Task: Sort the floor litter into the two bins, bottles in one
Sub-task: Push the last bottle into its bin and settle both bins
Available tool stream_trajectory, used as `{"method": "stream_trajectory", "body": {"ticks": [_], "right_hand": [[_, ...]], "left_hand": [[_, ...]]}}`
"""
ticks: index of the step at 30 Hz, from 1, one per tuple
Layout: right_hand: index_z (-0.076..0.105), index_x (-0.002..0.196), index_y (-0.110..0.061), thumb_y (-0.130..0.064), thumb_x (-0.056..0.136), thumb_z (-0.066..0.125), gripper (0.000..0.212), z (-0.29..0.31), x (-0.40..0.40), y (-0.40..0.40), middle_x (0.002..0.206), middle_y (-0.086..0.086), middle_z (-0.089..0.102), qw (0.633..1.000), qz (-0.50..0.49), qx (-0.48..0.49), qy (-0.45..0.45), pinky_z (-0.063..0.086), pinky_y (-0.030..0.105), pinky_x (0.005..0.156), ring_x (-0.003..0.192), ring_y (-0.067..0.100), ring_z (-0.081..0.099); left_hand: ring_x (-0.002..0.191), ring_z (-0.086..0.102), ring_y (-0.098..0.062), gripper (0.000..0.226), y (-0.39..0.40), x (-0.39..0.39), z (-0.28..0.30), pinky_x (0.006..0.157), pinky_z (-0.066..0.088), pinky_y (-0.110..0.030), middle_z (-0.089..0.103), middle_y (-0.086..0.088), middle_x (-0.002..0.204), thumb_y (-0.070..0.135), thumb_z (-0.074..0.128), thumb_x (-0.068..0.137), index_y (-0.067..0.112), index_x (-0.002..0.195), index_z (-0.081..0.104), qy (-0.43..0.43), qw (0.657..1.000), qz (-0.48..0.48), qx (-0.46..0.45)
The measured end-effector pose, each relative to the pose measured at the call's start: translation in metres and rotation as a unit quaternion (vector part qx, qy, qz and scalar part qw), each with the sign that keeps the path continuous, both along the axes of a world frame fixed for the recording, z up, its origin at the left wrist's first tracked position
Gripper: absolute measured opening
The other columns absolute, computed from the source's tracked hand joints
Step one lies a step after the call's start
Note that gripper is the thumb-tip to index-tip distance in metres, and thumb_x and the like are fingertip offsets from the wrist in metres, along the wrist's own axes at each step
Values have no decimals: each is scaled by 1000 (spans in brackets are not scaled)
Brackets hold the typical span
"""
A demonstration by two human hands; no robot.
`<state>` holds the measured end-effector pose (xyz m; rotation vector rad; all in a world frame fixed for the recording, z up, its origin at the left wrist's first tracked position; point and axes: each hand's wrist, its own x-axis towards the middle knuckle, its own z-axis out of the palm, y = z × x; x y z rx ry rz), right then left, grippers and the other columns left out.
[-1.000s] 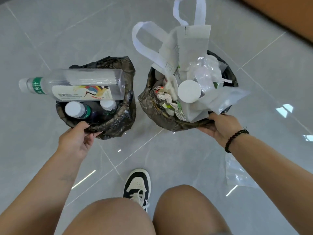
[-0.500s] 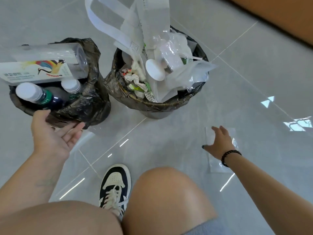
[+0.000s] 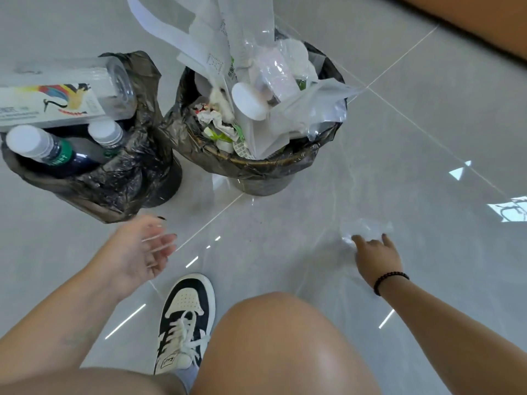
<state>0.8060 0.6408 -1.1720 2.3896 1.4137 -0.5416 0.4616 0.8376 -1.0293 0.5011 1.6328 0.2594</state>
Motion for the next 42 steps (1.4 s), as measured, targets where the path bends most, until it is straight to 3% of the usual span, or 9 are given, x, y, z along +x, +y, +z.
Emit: {"method": "stream_trajectory", "body": {"ticks": [4, 10, 15, 19, 22, 28, 34, 38, 42], "right_hand": [[64, 85, -10, -8, 84, 66, 4, 65, -39, 50, 73, 3, 64, 814, -355, 227, 401, 58, 33, 69, 67, 15, 61], [64, 79, -13, -20, 67, 81, 22, 173, -71, 106, 75, 6, 66, 607, -226, 156, 746, 50, 28, 57, 62, 18, 61], [67, 83, -9, -10, 61, 75, 23, 214, -76, 142, 69, 6, 61, 494, -186, 153, 836, 50, 32, 58, 61, 21, 57], [75, 60, -23, -37, 22, 95, 44, 239, -83, 149, 51, -2, 63, 513, -269, 299, 758, 51, 21, 49, 47, 14, 61], [69, 86, -22, -6, 74, 77, 21, 233, -91, 153, 63, 8, 60, 594, -329, 415, 605, 47, 32, 60, 60, 23, 54], [46, 94, -34, -6, 75, 66, 39, 239, -124, 168, 60, -1, 53, 707, -231, 584, 324, 50, 26, 59, 50, 17, 56], [49, 104, -23, -23, 73, 81, 45, 248, -125, 175, 70, 5, 64, 609, -315, 520, 510, 51, 26, 48, 54, 18, 68], [60, 107, -25, -41, 55, 88, 61, 236, -107, 154, 87, 1, 68, 663, -286, 407, 559, 55, 32, 58, 70, 22, 66], [69, 95, -18, -10, 80, 74, 18, 223, -110, 148, 85, 8, 71, 674, -146, 454, 564, 55, 47, 60, 72, 40, 63]], "left_hand": [[93, 69, -17, 36, -8, 25, 8, 79, 53, -33, 70, -8, 114, 27, 75, 77, 19, 110, 62, -34, 957, -285, 43], [123, 52, -4, 111, 13, 64, 26, 107, 39, -33, 51, 6, 139, 56, 86, 44, 36, 140, 33, -171, 882, -421, 127], [111, 64, -26, 79, 32, 72, 46, 103, 47, -44, 67, -10, 121, 40, 89, 58, 11, 126, 62, -325, 859, -385, 91], [83, 72, -20, 40, 36, 57, 61, 70, 60, -30, 73, -9, 97, 15, 87, 64, 14, 102, 73, -341, 879, -307, 130], [70, 69, -15, 24, 41, 61, 85, 47, 52, -23, 74, -4, 87, 9, 78, 75, 18, 94, 68, -238, 897, -267, 259], [93, 69, -25, 50, 37, 77, 113, 68, 58, -34, 66, -3, 115, 55, 71, 75, 35, 118, 57, -209, 862, -311, 341], [87, 69, -8, 47, 35, 75, 107, 73, 59, -32, 68, 11, 105, 12, 76, 81, 37, 117, 58, -83, 854, -296, 420], [58, 66, -18, 46, 29, 74, 110, 54, 54, -26, 70, 3, 79, -4, 66, 85, 22, 121, 55, -193, 895, -268, 300], [73, 68, -31, 34, 32, 77, 106, 62, 54, -35, 70, -15, 85, -7, 50, 92, 16, 117, 53, -211, 889, -331, 236]]}}
